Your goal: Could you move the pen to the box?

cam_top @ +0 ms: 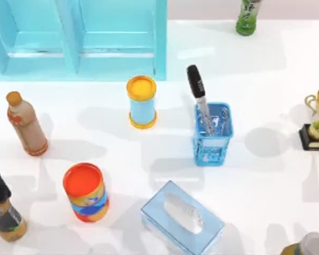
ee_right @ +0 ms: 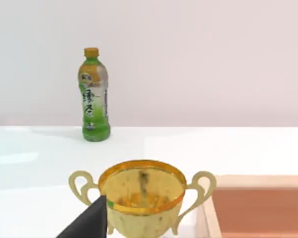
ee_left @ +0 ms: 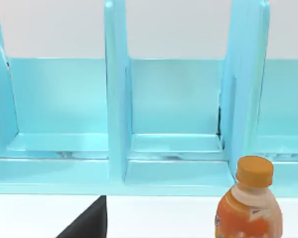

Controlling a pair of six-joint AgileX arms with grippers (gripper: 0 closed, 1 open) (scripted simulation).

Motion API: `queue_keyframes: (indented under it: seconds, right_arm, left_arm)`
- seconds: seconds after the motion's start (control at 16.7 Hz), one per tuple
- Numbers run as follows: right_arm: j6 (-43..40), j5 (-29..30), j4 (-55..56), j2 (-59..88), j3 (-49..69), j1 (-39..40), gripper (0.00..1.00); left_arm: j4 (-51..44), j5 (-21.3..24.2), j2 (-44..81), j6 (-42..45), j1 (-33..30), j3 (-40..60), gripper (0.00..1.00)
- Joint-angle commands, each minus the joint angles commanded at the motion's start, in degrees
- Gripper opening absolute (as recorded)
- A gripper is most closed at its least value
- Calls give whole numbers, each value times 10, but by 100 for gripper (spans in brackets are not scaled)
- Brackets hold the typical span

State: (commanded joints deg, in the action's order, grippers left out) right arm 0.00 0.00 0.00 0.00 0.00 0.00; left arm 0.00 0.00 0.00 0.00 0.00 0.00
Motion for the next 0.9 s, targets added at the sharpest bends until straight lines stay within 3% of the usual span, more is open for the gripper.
queue_keyframes:
  seconds: [0.42,0.9]
  right_arm:
    - [-8,-51,9,93,58,31,100]
    - [-48,-192,45,529,254,111,100]
  left_arm:
    - [0,0,0,0,0,0,100]
    - [0,0,0,0,0,0,100]
